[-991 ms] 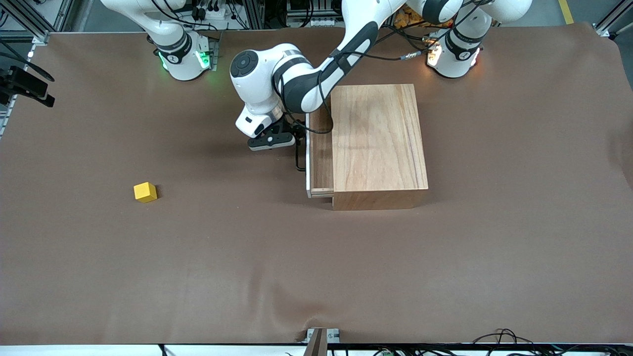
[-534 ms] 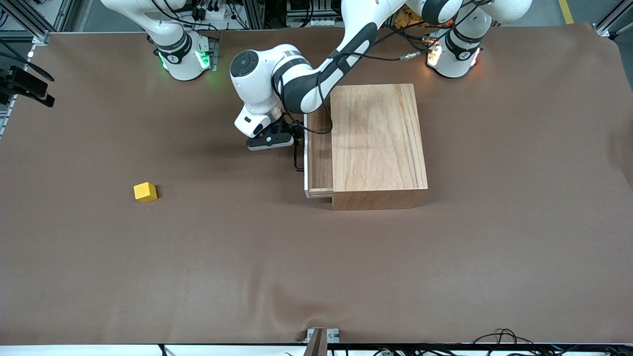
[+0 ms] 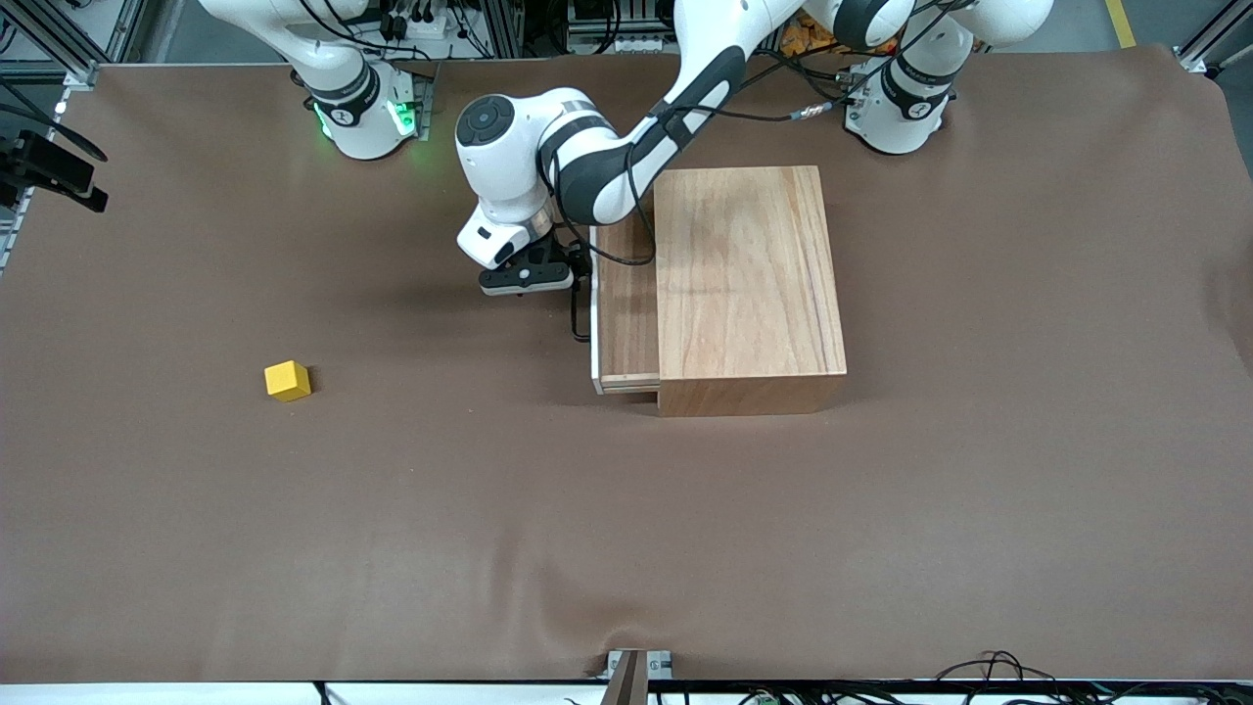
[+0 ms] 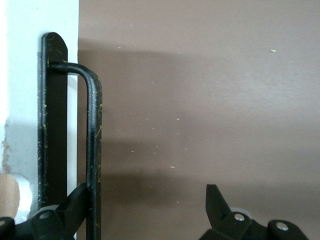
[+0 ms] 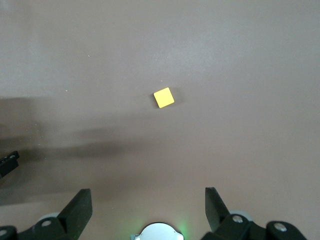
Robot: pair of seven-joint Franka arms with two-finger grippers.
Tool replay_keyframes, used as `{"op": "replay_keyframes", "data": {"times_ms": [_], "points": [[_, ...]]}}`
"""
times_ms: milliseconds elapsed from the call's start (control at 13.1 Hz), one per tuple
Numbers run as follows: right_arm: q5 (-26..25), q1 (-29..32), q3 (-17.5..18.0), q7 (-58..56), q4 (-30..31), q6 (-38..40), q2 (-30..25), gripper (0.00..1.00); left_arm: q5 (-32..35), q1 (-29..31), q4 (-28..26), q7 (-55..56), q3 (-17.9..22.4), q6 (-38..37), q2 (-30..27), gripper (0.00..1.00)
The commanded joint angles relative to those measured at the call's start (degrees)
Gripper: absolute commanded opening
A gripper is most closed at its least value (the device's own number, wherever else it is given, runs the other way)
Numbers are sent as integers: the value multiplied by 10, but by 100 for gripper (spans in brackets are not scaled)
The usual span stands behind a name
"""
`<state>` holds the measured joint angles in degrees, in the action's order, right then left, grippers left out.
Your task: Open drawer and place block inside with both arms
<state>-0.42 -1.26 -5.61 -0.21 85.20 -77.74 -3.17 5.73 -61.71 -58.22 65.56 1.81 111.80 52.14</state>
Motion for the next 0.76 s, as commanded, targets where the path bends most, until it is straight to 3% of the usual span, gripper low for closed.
{"op": "replay_keyframes", "data": {"times_ms": [0, 305, 686], "points": [[-4, 2, 2, 4, 10, 0, -12, 100, 2, -6, 22, 8, -9, 22, 12, 100], [-3, 2, 2, 5, 10, 0, -12, 100, 0, -6, 22, 9, -11, 6, -2, 100], [-4, 3, 2, 5, 10, 0, -11, 100, 2, -2, 17, 9, -6, -66, -52, 100]]}}
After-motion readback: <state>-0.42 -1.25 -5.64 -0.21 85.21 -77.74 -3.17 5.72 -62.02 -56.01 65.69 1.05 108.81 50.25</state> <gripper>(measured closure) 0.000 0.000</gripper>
